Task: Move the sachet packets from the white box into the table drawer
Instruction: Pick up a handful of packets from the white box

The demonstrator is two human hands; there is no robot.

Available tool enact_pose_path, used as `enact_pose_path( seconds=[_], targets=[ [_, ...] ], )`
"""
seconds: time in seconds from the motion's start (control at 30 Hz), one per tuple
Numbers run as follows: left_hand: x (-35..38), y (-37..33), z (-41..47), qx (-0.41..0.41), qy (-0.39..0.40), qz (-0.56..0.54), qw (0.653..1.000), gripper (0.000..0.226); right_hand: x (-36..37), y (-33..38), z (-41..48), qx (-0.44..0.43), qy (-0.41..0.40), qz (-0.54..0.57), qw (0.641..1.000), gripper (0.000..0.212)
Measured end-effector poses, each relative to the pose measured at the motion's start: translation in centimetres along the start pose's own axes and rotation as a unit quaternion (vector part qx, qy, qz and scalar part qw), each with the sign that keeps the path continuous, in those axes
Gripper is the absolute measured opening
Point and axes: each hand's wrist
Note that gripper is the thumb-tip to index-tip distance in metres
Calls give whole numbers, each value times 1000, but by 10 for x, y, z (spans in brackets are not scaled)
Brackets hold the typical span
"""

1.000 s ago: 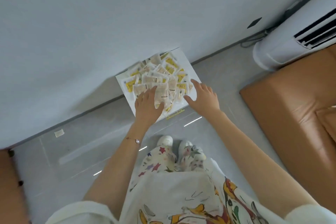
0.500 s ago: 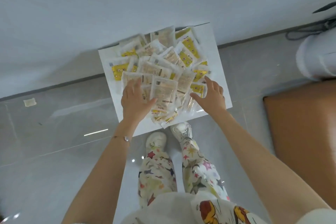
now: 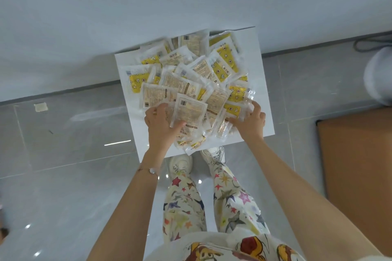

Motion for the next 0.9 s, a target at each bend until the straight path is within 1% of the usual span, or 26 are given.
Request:
enact_pose_path(
  seconds=[0.13, 0.2, 0.3, 0.33, 0.4, 0.47, 0.5, 0.57, 0.6, 0.63, 0.7, 0.73, 0.83, 0.9],
  targets=[
    [-2, 2, 0, -10, -7, -74, 997, 77, -5, -2, 1, 26, -2, 67, 997, 83],
    [-3, 4, 1, -28, 2, -111, 993, 82, -6, -2, 0, 41, -5, 85, 996, 77],
    [-2, 7, 3, -68, 0, -113, 991, 82, -6, -4, -2, 58, -5, 101, 993, 65],
    [-3, 8, 4, -85, -3, -134, 987, 80, -6, -5, -3, 57, -1, 99, 993, 60],
    [-4, 10, 3, -110, -1, -186, 976, 77, -7, -10, -6, 45, -3, 103, 994, 48],
    [-5, 14, 2, -133, 3, -206, 969, 73, -8, -13, -8, 35, -21, 125, 991, 38],
    [-5, 16, 2, -142, 5, -208, 968, 68, -8, -14, -9, 33, -28, 135, 990, 36],
    [-4, 20, 1, -153, 5, -202, 967, 53, -11, -14, -11, 44, -39, 156, 986, 40],
    [-4, 21, 1, -156, 3, -202, 967, 47, -12, -14, -11, 53, -46, 165, 984, 41],
    [-3, 22, 0, -156, 1, -206, 966, 42, -13, -14, -10, 60, -54, 170, 982, 36],
    [-1, 21, -1, -146, 2, -222, 964, 36, -14, -14, -10, 57, -60, 164, 983, 21],
    [0, 20, -3, -139, 1, -233, 962, 35, -14, -14, -11, 51, -62, 160, 984, 18],
    [1, 15, -9, -120, -17, -259, 958, 36, -11, -13, -13, 35, -61, 158, 985, 16],
    [1, 14, -12, -115, -31, -270, 956, 37, -8, -11, -13, 30, -45, 159, 986, 12]
  ],
)
Point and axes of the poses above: each hand's wrist, its own z-axis towards the middle knuckle, its own x-axis out of the palm, y = z × x, and after that the axes turned 6 degrees about y, right-handed
